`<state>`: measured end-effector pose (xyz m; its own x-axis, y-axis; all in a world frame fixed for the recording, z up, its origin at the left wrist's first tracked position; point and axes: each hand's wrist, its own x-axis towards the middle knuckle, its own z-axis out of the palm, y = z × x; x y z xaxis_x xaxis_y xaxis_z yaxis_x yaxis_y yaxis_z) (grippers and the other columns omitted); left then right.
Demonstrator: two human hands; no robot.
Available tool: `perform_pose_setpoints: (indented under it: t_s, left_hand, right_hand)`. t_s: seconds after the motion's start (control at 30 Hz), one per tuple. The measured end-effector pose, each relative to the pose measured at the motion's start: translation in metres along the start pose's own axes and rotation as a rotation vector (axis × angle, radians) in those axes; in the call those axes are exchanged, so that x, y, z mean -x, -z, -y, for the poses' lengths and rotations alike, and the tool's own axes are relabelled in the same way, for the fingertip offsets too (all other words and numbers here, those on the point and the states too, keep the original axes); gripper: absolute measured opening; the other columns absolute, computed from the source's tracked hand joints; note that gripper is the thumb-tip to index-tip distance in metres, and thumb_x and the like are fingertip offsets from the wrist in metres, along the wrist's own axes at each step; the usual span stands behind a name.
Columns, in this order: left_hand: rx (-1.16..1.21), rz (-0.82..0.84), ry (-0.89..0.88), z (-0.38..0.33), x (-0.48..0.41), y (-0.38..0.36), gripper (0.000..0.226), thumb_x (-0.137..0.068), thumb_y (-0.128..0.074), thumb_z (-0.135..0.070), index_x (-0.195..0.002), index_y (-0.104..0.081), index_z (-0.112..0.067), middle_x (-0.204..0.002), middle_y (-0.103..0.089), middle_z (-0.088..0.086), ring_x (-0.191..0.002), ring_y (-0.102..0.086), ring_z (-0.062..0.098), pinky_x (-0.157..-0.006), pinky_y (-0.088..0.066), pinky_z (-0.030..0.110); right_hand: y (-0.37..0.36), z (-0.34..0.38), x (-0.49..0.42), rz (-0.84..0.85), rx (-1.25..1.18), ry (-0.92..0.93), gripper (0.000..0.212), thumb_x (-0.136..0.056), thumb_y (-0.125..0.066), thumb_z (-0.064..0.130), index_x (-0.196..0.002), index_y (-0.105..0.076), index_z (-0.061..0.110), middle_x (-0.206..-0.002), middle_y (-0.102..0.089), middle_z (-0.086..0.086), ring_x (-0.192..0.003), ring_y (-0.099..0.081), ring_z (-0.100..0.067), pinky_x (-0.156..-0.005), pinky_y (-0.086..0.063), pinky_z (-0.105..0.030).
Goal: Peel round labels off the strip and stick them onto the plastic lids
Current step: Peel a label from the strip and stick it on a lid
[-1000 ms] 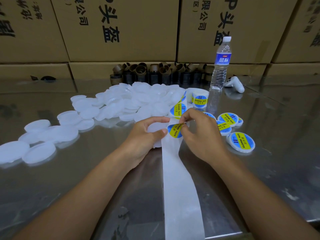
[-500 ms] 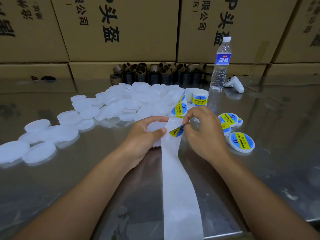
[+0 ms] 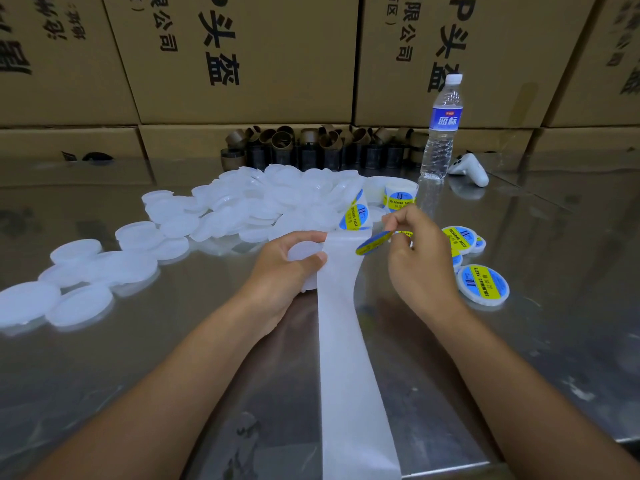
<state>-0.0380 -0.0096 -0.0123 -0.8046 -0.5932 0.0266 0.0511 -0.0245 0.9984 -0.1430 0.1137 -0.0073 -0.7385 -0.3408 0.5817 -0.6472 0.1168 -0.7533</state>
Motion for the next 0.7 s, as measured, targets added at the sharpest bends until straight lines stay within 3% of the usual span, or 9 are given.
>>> perform_pose_setpoints:
  t_s: [0.07,0.17,0.27,0.33,0.43,0.53,0.7]
  left_hand:
    - [0.022,-0.027,0.005,0.0,-0.001,0.0,0.019,-0.088,-0.065,-0.004,-0.097,-0.069,-0.021,-0.121,-0.062,0.02,-0.11,-0.061,0.037,-0.098,-0.05,0.048]
    - [0.034,-0.067,0.001,0.001,-0.002,0.001,0.017,-0.084,-0.071,-0.01,-0.092,-0.07,-0.024,-0.116,-0.065,0.014,-0.106,-0.063,0.033,-0.097,-0.051,0.046]
    - [0.042,-0.105,-0.021,0.003,-0.005,0.002,0.017,-0.082,-0.074,-0.012,-0.091,-0.068,-0.025,-0.085,-0.069,0.001,-0.085,-0.064,0.023,-0.09,-0.055,0.039]
    - [0.088,-0.124,-0.039,0.004,-0.007,0.003,0.017,-0.084,-0.071,-0.009,-0.094,-0.066,-0.021,-0.071,-0.069,-0.006,-0.076,-0.067,0.018,-0.08,-0.056,0.032]
    - [0.148,-0.12,-0.049,0.001,-0.008,0.004,0.017,-0.09,-0.061,-0.004,-0.098,-0.064,-0.018,-0.076,-0.072,-0.008,-0.069,-0.071,0.011,-0.072,-0.054,0.027]
    - [0.259,-0.06,-0.034,-0.003,-0.008,0.003,0.014,-0.093,-0.054,-0.002,-0.098,-0.063,-0.012,-0.085,-0.073,0.003,-0.071,-0.071,0.018,-0.075,-0.056,0.031]
    - [0.456,0.095,0.033,-0.008,-0.006,0.0,0.01,-0.096,-0.05,-0.013,-0.1,-0.058,-0.008,-0.078,-0.074,0.008,-0.072,-0.071,0.03,-0.069,-0.058,0.034]
  right_hand:
    - [0.0,0.001,-0.001,-0.021,-0.065,-0.026,0.035,-0.08,-0.038,-0.013,-0.081,-0.049,0.02,-0.084,-0.056,0.013,-0.077,-0.051,-0.003,-0.064,-0.035,-0.012]
    - [0.0,0.004,-0.002,-0.025,-0.124,-0.043,0.042,-0.079,-0.043,-0.011,-0.079,-0.044,0.03,-0.087,-0.057,0.014,-0.085,-0.058,-0.009,-0.068,-0.039,-0.016]
    - [0.0,0.007,-0.002,0.005,-0.218,-0.052,0.043,-0.081,-0.045,-0.012,-0.083,-0.045,0.031,-0.09,-0.058,0.01,-0.085,-0.062,-0.013,-0.072,-0.045,-0.021]
    - [0.003,0.01,-0.002,0.023,-0.31,-0.074,0.044,-0.083,-0.044,-0.013,-0.086,-0.047,0.03,-0.092,-0.061,0.004,-0.077,-0.064,-0.008,-0.066,-0.049,-0.017]
    - [0.006,0.014,-0.004,0.064,-0.403,-0.127,0.045,-0.084,-0.045,-0.015,-0.089,-0.049,0.03,-0.094,-0.064,-0.003,-0.078,-0.065,-0.009,-0.063,-0.049,-0.014]
    - [0.008,0.015,-0.002,0.111,-0.439,-0.165,0.044,-0.085,-0.047,-0.012,-0.091,-0.052,0.031,-0.09,-0.065,0.0,-0.079,-0.067,-0.008,-0.066,-0.051,-0.021]
    - [0.009,0.016,-0.002,0.176,-0.47,-0.2,0.047,-0.085,-0.046,-0.014,-0.094,-0.057,0.031,-0.086,-0.063,0.001,-0.074,-0.069,-0.01,-0.079,-0.053,-0.034]
